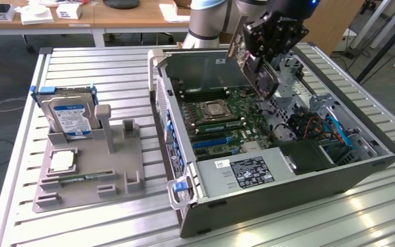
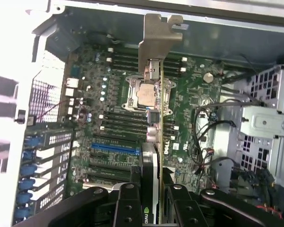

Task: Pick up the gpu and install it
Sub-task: 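Insert the gpu into the slot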

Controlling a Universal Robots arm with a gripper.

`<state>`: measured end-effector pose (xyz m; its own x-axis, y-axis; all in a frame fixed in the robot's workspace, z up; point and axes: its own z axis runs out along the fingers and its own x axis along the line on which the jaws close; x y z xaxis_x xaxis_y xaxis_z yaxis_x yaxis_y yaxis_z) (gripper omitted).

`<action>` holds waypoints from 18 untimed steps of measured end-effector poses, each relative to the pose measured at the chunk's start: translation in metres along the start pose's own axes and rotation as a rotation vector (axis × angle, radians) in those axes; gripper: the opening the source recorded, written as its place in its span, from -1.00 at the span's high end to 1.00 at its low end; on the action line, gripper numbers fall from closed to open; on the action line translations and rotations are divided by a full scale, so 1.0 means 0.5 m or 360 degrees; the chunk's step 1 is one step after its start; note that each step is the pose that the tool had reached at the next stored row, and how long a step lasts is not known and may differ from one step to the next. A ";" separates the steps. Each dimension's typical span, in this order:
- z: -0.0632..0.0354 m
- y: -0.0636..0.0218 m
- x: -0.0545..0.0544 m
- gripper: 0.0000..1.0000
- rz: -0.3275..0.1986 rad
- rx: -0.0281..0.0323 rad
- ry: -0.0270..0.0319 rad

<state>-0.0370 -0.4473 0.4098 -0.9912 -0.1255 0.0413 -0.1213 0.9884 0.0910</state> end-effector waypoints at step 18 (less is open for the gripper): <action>0.000 0.000 0.000 0.46 -0.0504 0.00143 0.00455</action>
<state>-0.0370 -0.4473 0.4098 -0.9023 -0.4292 0.0403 -0.4241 0.9006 0.0950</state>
